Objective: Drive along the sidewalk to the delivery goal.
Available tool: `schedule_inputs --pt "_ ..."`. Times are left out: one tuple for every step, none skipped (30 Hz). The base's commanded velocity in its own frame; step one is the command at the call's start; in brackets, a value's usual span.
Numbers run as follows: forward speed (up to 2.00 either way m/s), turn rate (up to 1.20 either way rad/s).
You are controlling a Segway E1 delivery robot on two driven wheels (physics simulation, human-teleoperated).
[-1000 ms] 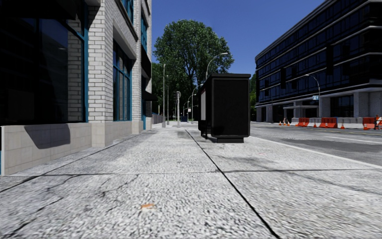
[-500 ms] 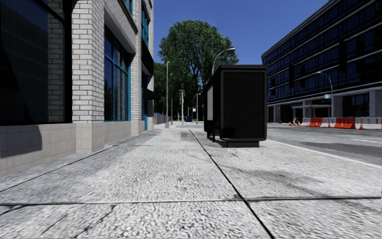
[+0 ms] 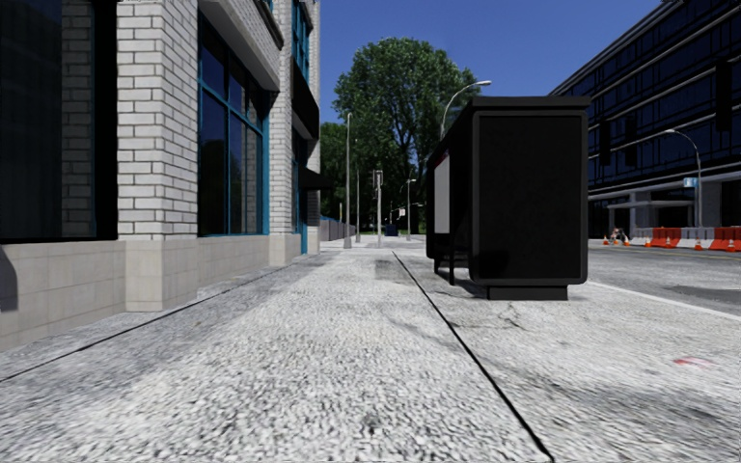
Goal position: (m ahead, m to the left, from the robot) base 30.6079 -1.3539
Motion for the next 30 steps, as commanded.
schedule_inputs --pt "2.00 0.27" --pt "2.00 0.27" --pt "2.00 0.27" --pt "2.00 0.27" --pt "2.00 0.27" --pt "2.00 0.27" --pt "2.00 0.27" --pt "2.00 0.22" --pt "2.00 0.22" --pt "2.00 0.16" --pt "2.00 0.00" --pt "2.00 0.00" --pt "2.00 0.00" --pt "2.00 0.00" --pt "2.00 0.00" --pt "2.00 0.00" --pt "2.00 0.00" --pt "2.00 0.00" --pt "2.00 0.00" --pt "2.00 0.00" --pt "2.00 0.00" --pt "2.00 0.00" --pt "2.00 0.00" --pt "2.00 0.00" --pt "2.00 0.00" --pt "2.00 0.00" --pt "2.00 0.00" --pt "2.00 0.00" --pt "2.00 0.00" --pt "2.00 0.00"
